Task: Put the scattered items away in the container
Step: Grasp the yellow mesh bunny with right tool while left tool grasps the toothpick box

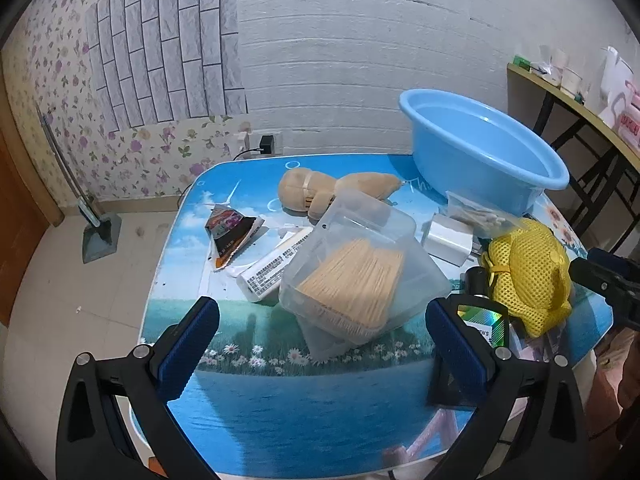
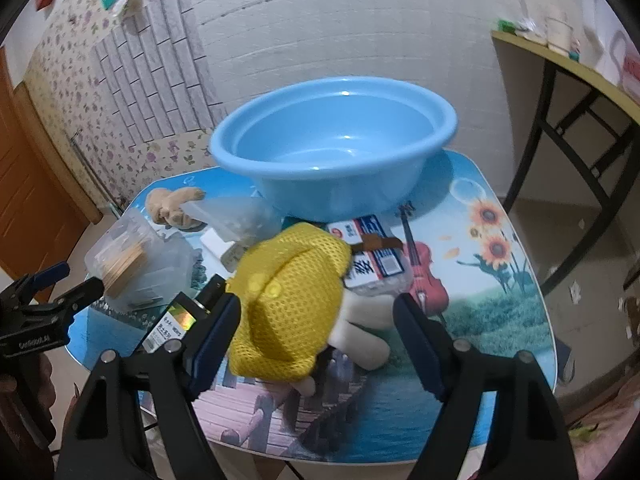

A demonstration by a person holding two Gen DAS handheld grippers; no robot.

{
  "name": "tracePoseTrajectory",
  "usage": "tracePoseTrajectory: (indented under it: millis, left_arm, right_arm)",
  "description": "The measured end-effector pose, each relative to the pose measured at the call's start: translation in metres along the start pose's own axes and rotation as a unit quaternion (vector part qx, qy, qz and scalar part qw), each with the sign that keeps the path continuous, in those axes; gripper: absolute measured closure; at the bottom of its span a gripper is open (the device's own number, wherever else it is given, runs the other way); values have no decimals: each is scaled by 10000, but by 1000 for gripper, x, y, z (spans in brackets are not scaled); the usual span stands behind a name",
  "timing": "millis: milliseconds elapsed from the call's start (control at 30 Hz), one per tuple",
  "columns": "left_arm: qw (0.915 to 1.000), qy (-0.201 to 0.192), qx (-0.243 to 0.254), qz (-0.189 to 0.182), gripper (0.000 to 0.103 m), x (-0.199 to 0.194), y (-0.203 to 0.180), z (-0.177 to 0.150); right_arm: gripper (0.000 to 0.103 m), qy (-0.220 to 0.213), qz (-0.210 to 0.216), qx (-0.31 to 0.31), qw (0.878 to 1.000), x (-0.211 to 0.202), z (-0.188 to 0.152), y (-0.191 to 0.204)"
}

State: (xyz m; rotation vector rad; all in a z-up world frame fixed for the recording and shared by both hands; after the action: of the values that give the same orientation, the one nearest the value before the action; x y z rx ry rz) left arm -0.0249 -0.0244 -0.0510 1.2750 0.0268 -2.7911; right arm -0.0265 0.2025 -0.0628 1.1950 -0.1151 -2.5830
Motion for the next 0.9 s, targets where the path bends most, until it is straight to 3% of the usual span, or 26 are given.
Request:
tracePoseTrajectory:
  millis: [333, 733, 900]
  left_arm:
    - [9999, -75, 116, -48, 0, 11, -2, 4]
    - [9997, -42, 235, -82, 0, 27, -6, 8]
    - [9993, 7, 354, -126, 0, 33, -13, 8]
  right_arm:
    - [29, -71, 117, -483, 9987, 6, 2, 19]
    - [30, 129, 166, -392, 9990, 23, 0, 13]
    - [30, 129, 17, -629, 9979, 28, -2, 20]
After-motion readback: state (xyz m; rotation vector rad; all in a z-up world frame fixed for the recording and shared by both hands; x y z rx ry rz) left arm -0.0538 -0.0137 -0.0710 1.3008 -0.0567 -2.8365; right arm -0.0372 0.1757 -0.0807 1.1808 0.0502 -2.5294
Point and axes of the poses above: each gripper's, at about its wrist camera, not at the fingertips, and x roughly the way its jaws point, y to its left, z to its top, the point moved 2 cm from there along x, roughly the way its jaws point, and after that the axes turned 3 degrees about z, right-handed, at the moved point
